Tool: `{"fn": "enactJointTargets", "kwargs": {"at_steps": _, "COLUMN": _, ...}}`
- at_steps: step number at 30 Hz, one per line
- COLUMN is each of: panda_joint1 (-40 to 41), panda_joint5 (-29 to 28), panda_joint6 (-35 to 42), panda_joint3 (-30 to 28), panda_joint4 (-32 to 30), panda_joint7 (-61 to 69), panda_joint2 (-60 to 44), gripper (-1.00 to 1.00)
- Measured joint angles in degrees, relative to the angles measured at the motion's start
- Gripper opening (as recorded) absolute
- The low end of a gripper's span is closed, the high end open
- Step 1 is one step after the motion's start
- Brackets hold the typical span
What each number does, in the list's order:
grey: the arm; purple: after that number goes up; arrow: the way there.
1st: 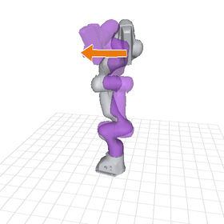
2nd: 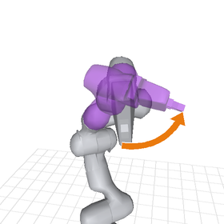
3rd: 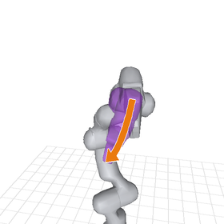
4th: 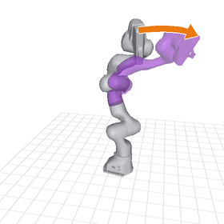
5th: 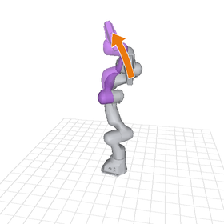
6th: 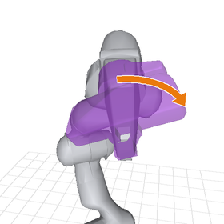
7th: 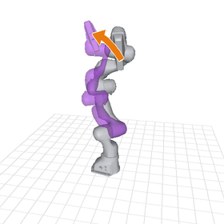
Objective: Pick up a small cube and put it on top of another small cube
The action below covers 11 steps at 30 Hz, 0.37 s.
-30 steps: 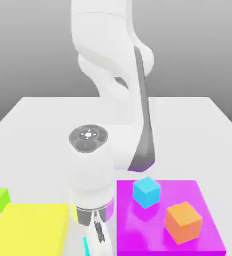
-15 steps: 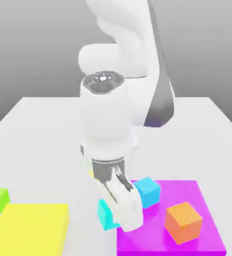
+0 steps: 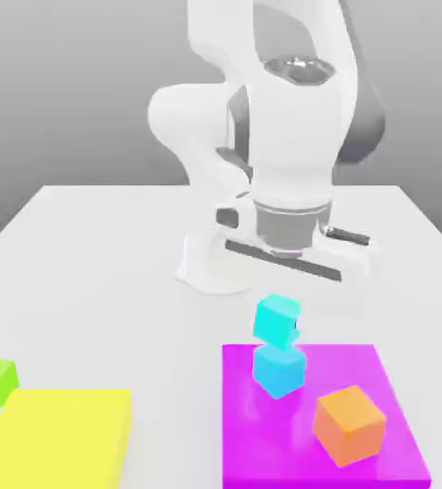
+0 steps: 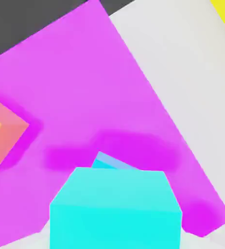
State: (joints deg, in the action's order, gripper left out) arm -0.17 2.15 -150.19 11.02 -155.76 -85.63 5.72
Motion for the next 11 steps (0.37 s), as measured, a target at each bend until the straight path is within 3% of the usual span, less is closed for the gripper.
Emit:
{"fn": "enactJointTargets", "kwargs": {"at_steps": 6, "panda_joint1": 0.0, "panda_joint5": -0.1, "panda_joint6": -0.6, "panda_joint3": 0.0, "panda_joint4": -0.1, "panda_joint7": -0.1, "panda_joint2": -0.5, "gripper": 1.0}}
{"fn": "enactJointTargets", "kwargs": {"at_steps": 11, "panda_joint1": -0.5, "panda_joint5": 1.2, "panda_joint6": 8.2, "panda_joint3": -0.5, "panda_joint4": 1.5, "panda_joint7": 0.9, "panda_joint2": 6.7, "gripper": 1.0}}
